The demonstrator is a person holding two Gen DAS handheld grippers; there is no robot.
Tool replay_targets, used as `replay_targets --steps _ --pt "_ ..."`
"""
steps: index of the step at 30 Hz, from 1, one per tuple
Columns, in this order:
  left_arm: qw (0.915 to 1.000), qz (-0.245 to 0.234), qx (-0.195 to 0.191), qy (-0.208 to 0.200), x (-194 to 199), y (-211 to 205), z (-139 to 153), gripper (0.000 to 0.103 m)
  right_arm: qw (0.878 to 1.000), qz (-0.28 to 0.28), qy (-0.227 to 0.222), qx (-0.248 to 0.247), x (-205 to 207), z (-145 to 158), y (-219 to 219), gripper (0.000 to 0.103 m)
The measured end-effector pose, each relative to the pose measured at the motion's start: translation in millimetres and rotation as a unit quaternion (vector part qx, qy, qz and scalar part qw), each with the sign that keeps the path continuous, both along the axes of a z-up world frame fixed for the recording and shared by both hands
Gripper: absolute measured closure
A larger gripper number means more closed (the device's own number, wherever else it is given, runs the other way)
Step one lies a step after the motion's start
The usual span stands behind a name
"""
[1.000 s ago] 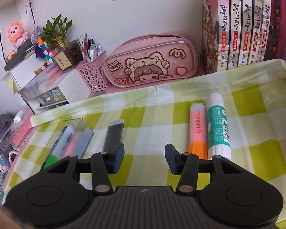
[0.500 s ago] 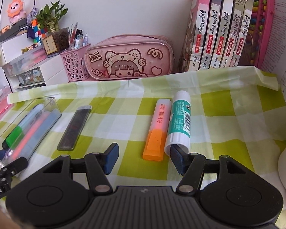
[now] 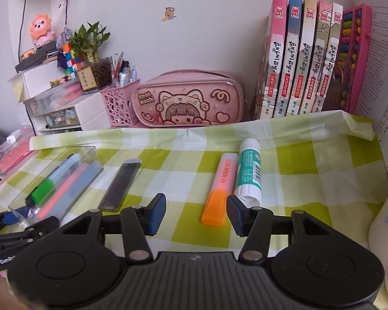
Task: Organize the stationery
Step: 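Move the right tool back to the orange highlighter, then grasp the orange highlighter with the right tool and lift it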
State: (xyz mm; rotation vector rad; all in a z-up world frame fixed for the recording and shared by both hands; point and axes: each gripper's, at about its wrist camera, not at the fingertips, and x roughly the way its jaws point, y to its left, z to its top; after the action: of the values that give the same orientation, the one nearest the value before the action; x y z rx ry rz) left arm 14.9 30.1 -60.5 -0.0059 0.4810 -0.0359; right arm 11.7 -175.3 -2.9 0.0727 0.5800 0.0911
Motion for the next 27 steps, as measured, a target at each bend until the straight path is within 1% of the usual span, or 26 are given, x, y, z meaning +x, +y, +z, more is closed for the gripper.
replay_targets --steps 3,8,9,11,12,13,15,18,20,22,24,27 --pt "1.0000 0.000 0.000 0.000 0 0 0 0.030 1.000 0.003 0.000 -0.003 12 -3 3 0.039" --pt "1.0000 0.000 0.001 0.000 0 0 0 0.030 0.999 -0.028 0.031 -0.017 38 -22 -6 0.041" --pt "1.0000 0.000 0.000 0.000 0 0 0 0.030 0.999 -0.033 0.035 -0.025 41 -24 -6 0.042" --pt "1.0000 0.000 0.000 0.000 0 0 0 0.030 0.997 -0.039 0.037 -0.048 46 -29 -4 0.049" --pt "1.0000 0.000 0.000 0.000 0 0 0 0.030 0.997 -0.038 0.033 -0.057 47 -30 -2 0.049" --pt "1.0000 0.000 0.000 0.000 0 0 0 0.030 0.997 -0.035 0.032 -0.066 46 -30 0 0.049" --pt "1.0000 0.000 0.000 0.000 0 0 0 0.030 0.997 -0.027 0.039 -0.064 43 -29 3 0.050" --pt "1.0000 0.000 0.000 0.000 0 0 0 0.030 0.997 -0.007 0.064 -0.034 32 -23 5 0.050" --pt "1.0000 0.000 0.000 0.000 0 0 0 0.030 0.996 0.021 0.083 -0.010 22 -19 9 0.050" --pt "1.0000 0.000 0.000 0.000 0 0 0 0.030 0.994 0.052 0.095 0.000 18 -17 16 0.050" --pt "1.0000 0.000 0.000 0.000 0 0 0 0.030 0.994 0.054 0.092 -0.006 19 -15 22 0.050" --pt "1.0000 0.000 0.000 0.000 0 0 0 0.030 0.994 0.043 0.095 -0.035 32 -16 32 0.050"
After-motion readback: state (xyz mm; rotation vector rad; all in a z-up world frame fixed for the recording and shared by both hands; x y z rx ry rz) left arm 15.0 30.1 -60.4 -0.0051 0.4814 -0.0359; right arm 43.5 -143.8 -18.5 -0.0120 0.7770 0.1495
